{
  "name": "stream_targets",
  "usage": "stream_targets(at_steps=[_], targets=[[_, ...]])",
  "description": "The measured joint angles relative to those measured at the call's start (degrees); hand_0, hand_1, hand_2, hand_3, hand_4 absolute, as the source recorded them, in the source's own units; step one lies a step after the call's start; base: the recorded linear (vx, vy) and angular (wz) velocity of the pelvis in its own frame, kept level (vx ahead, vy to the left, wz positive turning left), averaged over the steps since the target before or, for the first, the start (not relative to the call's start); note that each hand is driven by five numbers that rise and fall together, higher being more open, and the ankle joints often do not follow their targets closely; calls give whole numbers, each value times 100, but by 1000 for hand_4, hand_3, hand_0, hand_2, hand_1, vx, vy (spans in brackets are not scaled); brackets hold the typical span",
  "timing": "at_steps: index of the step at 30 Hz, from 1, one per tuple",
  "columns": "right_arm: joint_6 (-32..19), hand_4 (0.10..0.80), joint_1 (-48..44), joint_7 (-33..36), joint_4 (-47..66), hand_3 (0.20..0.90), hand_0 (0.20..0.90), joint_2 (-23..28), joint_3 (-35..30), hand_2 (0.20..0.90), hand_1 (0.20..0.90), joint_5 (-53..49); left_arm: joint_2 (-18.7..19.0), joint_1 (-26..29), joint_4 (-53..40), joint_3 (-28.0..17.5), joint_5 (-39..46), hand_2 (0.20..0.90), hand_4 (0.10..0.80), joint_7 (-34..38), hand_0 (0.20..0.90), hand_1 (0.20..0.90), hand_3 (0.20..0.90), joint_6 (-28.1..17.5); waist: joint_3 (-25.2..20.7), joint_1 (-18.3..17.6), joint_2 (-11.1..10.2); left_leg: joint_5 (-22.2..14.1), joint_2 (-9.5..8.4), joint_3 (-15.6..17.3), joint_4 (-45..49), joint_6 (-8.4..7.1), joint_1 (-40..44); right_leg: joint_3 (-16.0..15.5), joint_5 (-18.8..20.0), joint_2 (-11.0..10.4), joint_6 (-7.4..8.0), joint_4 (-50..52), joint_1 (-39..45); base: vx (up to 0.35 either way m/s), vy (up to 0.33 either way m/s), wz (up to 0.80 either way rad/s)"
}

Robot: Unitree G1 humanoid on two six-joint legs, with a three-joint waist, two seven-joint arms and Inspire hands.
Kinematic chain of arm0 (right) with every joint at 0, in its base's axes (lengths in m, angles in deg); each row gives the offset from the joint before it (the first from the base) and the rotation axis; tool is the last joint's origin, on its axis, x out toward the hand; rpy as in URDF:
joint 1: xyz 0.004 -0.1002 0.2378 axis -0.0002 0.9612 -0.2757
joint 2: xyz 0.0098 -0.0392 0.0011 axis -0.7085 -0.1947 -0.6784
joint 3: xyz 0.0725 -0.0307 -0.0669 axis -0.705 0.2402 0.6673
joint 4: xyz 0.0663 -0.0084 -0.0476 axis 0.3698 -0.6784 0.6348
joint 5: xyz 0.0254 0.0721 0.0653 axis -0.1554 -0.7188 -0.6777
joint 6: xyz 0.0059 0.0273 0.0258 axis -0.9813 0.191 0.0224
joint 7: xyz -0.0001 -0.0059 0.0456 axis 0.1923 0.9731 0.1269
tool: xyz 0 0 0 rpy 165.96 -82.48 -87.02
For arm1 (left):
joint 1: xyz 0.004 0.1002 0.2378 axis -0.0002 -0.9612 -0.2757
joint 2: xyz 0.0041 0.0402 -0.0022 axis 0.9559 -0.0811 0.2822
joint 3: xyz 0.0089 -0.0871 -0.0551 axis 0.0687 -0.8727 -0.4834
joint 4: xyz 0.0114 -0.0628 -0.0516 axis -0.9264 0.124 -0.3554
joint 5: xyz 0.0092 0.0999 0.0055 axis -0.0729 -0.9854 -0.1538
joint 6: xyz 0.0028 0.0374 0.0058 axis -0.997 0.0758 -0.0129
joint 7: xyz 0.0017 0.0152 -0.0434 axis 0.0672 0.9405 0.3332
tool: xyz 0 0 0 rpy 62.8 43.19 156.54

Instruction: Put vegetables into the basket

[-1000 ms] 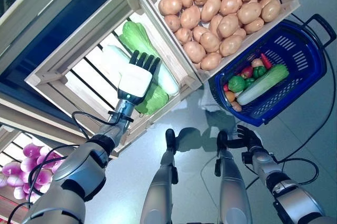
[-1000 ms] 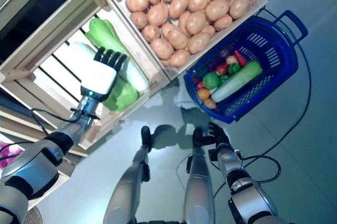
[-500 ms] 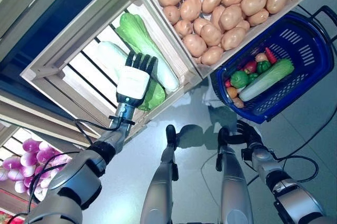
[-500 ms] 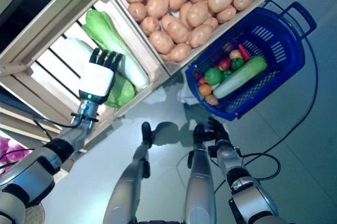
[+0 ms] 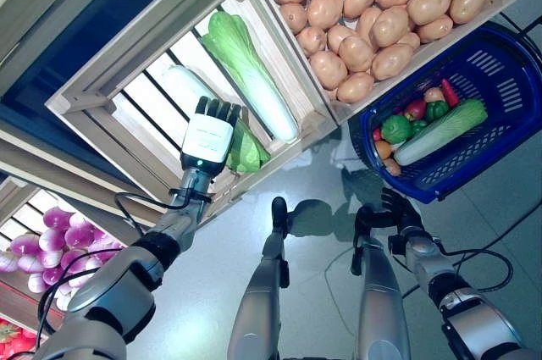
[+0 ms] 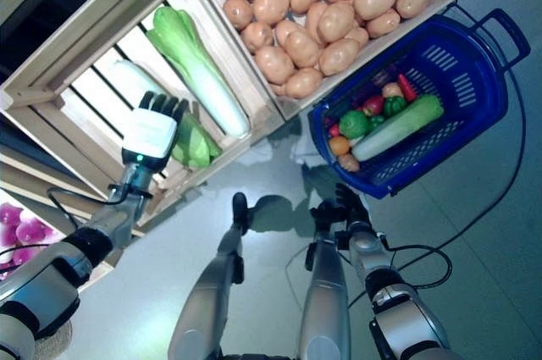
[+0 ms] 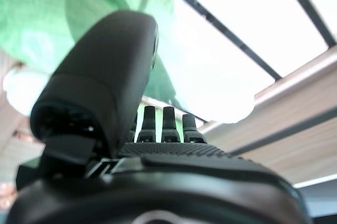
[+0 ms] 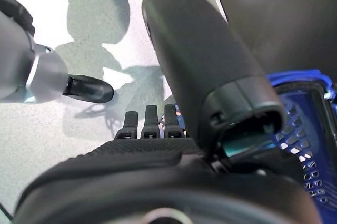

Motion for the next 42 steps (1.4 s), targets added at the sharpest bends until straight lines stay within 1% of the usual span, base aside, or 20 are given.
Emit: stream_targets(at_steps=[9, 12, 16, 22, 26, 32, 33, 34, 35, 36, 37, 42], targets=[[-10, 800, -111, 0, -9, 900, 900, 5, 6, 900, 900, -3, -100, 49, 599, -1, -72, 900, 800, 615, 900, 900, 900, -261, -1, -68, -5, 0, 5, -1, 21, 0, -60, -1, 6, 9, 6, -2, -53, 0, 0, 0], [-11, 800, -155, -1, -10, 900, 900, -3, 11, 900, 900, -3, -109, 84, 776, -1, -246, 900, 800, 823, 900, 900, 900, -399, 7, -86, -19, -1, 4, -16, 52, 1, -126, -10, 8, 9, 5, 0, -93, 2, 7, 2], [-12, 800, -172, -1, -9, 900, 900, -5, 20, 900, 900, -2, -109, 133, 991, 3, -501, 900, 800, 905, 900, 900, 900, -532, 13, -116, -40, -6, 2, -11, 52, 7, -129, -4, 8, 6, 5, -2, -99, 15, 45, 0], [-12, 800, -225, -1, -9, 900, 900, -3, 32, 900, 900, -3, -92, 439, 1275, 144, -864, 900, 800, 997, 900, 900, 900, -676, 16, -128, -61, -12, 1, -6, 94, 15, -220, 10, 7, 5, 2, 41, -196, 2, 5, 0], [-12, 800, -281, -2, -10, 900, 900, -2, 51, 900, 900, -3, -39, 682, 1346, 230, -1071, 900, 800, 1005, 900, 900, 900, -749, 49, -139, -133, -3, 0, 8, 119, 3, -264, 35, 7, 5, -3, 93, -266, 0, 0, 0], [-12, 800, -349, -2, -18, 900, 900, 0, 57, 900, 900, -4, -29, 985, 1347, 351, -1068, 900, 800, 1096, 900, 900, 900, -867, 47, -162, -163, -13, -8, 6, 183, 13, -365, 52, 6, 1, -5, 135, -350, 0, 0, 0], [-12, 800, -378, -2, -19, 900, 900, 0, 64, 900, 900, -5, -28, 1029, 1337, 356, -1068, 822, 748, 1138, 822, 822, 822, -876, 52, -160, -175, -11, -12, 15, 186, 12, -384, 83, 4, 1, -8, 176, -401, 0, 0, 0], [-12, 800, -385, -2, -18, 900, 900, 0, 65, 900, 900, -5, -28, 1037, 1332, 361, -1069, 679, 653, 1139, 679, 679, 679, -877, 52, -160, -179, -11, -12, 21, 186, 12, -387, 92, 3, 2, -9, 184, -412, -9, 7, -4], [-12, 800, -398, -2, -18, 900, 900, 0, 68, 900, 900, -5, -28, 1048, 1332, 364, -1069, 585, 590, 1140, 585, 585, 585, -877, 51, -163, -182, -8, -12, 29, 189, 7, -392, 106, 3, 3, -10, 194, -429, -5, -2, -4], [-12, 800, -408, -2, -16, 900, 900, 3, 69, 900, 900, -5, -22, 1080, 1333, 381, -1068, 349, 433, 1147, 349, 349, 349, -881, 50, -167, -184, -9, -13, 30, 202, 8, -410, 112, 2, 4, -12, 207, -453, 0, 0, 0], [-12, 800, -414, -2, -16, 900, 900, 9, 70, 900, 900, -8, -14, 1129, 1328, 390, -1068, 300, 400, 1171, 300, 300, 300, -892, 50, -170, -184, -12, -10, 26, 225, 12, -441, 109, 1, 7, -14, 215, -473, 0, 0, 0], [-12, 800, -461, -3, -9, 900, 900, 28, 73, 900, 900, -96, 4, 1386, 1347, 413, -1069, 300, 400, 1160, 300, 300, 300, -898, 60, -183, -246, -24, -10, 19, 274, 28, -542, 119, -5, 6, -25, 279, -576, 0, -1, 1]])
